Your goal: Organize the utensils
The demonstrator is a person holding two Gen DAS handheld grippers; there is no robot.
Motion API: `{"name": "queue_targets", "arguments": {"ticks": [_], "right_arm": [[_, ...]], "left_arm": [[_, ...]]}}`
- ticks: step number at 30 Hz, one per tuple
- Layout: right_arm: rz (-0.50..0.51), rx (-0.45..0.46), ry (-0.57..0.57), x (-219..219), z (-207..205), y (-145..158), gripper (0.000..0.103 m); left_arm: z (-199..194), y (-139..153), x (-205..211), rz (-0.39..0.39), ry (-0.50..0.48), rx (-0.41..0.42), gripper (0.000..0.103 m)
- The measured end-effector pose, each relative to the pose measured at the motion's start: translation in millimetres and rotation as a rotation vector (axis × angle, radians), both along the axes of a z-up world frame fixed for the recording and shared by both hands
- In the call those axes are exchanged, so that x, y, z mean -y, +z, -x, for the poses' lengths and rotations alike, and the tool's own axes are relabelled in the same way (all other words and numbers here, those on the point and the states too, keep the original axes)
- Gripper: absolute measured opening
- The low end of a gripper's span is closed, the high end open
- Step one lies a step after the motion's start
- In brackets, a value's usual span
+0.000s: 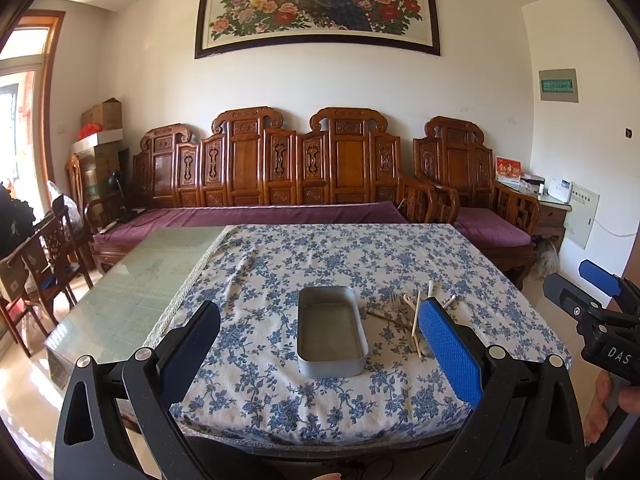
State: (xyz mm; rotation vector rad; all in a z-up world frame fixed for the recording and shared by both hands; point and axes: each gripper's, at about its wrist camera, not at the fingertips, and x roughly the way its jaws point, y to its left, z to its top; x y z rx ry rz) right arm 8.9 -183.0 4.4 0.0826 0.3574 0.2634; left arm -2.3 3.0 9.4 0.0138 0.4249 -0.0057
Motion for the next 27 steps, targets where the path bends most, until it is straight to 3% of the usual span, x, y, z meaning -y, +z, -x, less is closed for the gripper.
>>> {"name": "queue_targets", "arguments": {"ticks": [27], "right_arm": [[-0.006,0.01,0.009,-4.7,1.1,7.8,0.1]], "left_arm": [[2.2,5.1,4.4,-0.004,-0.009,0.014,0.096]]}}
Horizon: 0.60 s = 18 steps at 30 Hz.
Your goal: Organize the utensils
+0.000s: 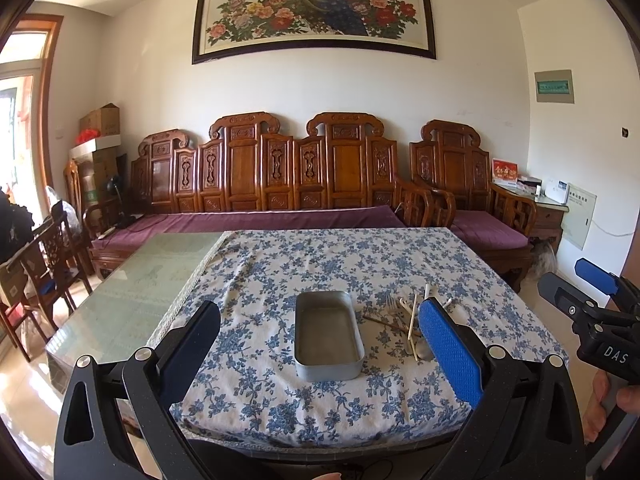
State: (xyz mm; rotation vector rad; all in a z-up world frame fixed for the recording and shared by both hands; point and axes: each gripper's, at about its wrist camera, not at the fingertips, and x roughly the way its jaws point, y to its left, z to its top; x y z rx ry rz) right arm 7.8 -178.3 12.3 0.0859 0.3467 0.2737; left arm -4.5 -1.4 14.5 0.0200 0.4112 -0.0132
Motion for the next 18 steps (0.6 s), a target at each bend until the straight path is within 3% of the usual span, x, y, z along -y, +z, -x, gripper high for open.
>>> {"name": "queue_targets", "arguments": {"ticks": [18], "right_arm": [[-0.002,0.004,0.002,-2.4,1.9,2.4,0.1]], "left_arm": [[4.4,2.2,2.1,0.0,-0.006,0.007,0.096]]}}
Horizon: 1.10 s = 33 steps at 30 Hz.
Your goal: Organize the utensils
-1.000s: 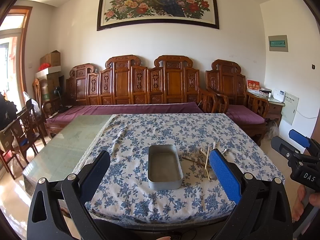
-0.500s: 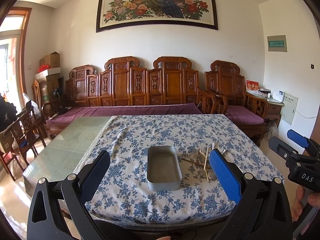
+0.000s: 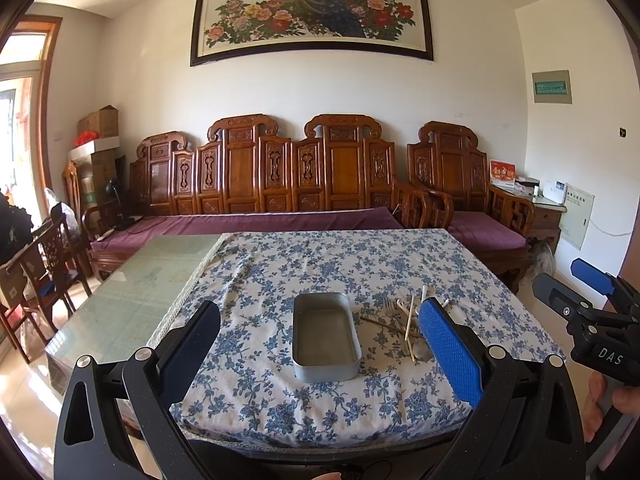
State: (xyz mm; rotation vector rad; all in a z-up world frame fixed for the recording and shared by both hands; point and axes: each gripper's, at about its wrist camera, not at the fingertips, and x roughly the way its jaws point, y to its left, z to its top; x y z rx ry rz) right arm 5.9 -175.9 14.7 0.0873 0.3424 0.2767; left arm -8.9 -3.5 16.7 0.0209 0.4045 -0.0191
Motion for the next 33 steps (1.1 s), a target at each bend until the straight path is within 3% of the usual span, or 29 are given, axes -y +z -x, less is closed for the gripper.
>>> {"name": "queue_targets", "arguments": {"ticks": [8,20,33], "right_arm": [[0.001,-0.013,-0.002,-0.8,-2.3,-0.3,0.1],[0.031,-0.075,-0.007,11.3,-39.7,-36.4,0.1],[0.094,-0.174,-0.003,19.7,-119.2,-76.8,0.075]], "left_arm": [[-2.0,-4.7,2.9,-0.003,-0.007,-0.014,0.096],[-45.8,-48.1,11.2,-0.027,-0.069,-0.145,0.096],[-118.8,-96.4,38.6,-0.091,-0.17,-0.25,0.096]]}}
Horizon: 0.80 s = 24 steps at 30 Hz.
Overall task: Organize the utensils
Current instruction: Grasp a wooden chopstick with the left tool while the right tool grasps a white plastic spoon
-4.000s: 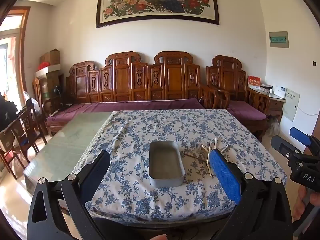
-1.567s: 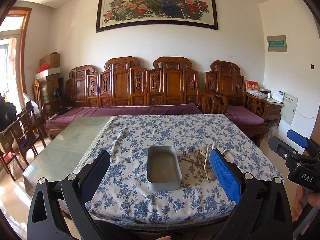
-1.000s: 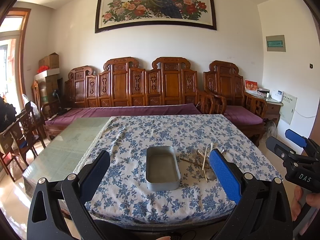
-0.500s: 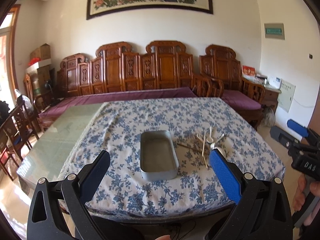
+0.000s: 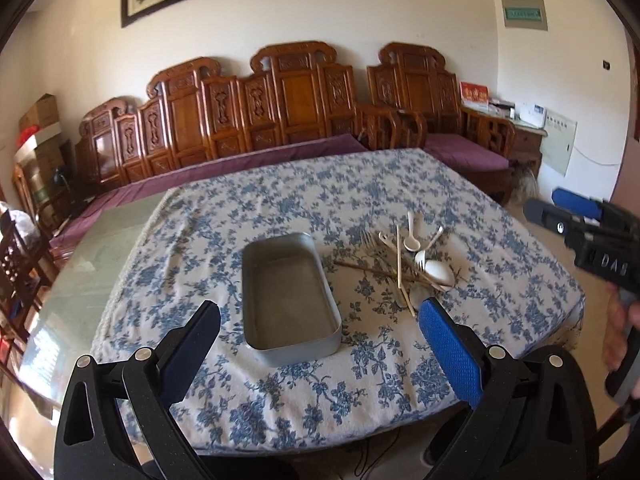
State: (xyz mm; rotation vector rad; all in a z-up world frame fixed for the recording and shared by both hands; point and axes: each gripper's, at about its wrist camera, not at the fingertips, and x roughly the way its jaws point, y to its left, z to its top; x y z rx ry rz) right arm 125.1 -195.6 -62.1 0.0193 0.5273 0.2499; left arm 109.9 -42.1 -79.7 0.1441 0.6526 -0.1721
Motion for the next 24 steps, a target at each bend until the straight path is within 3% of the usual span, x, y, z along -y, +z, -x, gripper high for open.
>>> {"name": "queue_targets", "arguments": {"ticks": [6,10,15,24], "right_arm": [[0.052,-0.056,0.016,8.9,-44.7,-13.1,0.064],[0.071,-0.122,0.025,18.4,-77.3,-33.9,0.056],[0.048,-0.2,0.018,34.8,-107.2,-66.4,0.054],[0.042,-0.29,0.035,40.1,-120.9,-113.1,0.051]], "left_arm": [[-39.0,-25.8,14.0,0.02,-0.04,-0.074,0.094],[-63.8,-40.8,29.9,0.035,-0.076,-0.127,0.082],[-95.9,-59.2,51.4,0.057,-0.113,-0.193,0.07],[-155.9,-116.4,97.9,0.099,-0.174,-0.341,0.042]]}}
